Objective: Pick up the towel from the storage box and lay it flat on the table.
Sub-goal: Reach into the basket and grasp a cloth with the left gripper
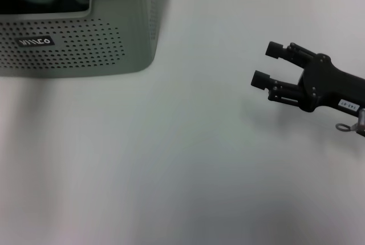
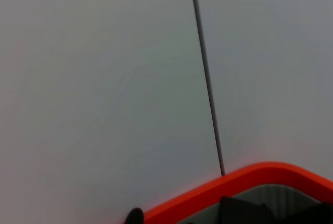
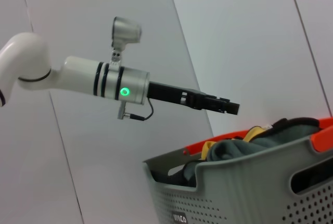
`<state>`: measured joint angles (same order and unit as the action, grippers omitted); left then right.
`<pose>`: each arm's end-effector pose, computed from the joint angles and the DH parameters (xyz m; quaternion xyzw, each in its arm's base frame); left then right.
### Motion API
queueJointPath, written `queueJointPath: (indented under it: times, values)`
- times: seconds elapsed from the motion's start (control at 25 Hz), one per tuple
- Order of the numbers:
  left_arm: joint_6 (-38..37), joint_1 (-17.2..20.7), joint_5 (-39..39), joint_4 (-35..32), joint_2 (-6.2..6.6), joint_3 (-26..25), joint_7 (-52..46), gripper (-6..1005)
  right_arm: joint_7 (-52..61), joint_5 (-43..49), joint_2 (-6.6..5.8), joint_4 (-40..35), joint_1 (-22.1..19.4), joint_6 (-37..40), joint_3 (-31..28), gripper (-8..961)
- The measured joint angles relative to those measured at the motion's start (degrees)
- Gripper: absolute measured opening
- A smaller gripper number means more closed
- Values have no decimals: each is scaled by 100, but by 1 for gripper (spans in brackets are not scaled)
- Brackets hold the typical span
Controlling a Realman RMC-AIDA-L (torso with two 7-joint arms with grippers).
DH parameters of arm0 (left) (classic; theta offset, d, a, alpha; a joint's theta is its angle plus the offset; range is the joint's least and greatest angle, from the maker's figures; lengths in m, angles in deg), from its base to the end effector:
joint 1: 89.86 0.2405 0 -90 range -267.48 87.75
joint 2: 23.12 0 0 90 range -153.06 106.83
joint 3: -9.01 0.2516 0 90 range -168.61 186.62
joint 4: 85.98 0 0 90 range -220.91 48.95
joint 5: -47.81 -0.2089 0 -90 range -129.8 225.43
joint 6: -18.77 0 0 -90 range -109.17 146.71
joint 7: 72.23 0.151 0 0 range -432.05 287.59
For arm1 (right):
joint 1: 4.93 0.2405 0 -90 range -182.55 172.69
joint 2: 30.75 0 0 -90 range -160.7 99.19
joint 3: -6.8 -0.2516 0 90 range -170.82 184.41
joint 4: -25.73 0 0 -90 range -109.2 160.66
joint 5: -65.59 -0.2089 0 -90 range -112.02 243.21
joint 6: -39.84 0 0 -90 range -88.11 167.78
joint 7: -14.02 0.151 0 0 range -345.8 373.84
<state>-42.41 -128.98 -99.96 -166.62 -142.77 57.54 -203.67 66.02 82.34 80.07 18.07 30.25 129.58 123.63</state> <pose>-0.1684 0.4481 0.1423 -0.8271 -0.2570 -0.0699 0.4949 0.2257 0.3220 -0.0244 -0.8792 0.1601 0.4270 0.1381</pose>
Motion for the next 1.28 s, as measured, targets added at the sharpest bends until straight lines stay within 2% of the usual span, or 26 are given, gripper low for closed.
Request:
queueJointPath:
  times: [0.12,0.28,0.44,0.6,0.92,1.28]
  values:
    - [178,-282,-109,545,43,16,-48,759,-42,-5,30,1,-48,-86,-2,871]
    - [381,-436,-192,962,61,19,-46,758,-55,15,70,1,-62,-177,-4,871]
    - [579,-559,-593,1275,66,22,-155,753,-57,12,86,2,-70,-233,-4,871]
    - [635,-593,-849,1448,75,22,-298,748,-58,-15,88,2,-79,-282,-16,871]
    - [585,-588,-792,1489,84,32,-261,739,-99,-23,101,-31,-116,-435,-82,871]
    - [507,-589,-725,1627,128,161,-238,563,-255,-23,151,0,-150,-467,-242,870]
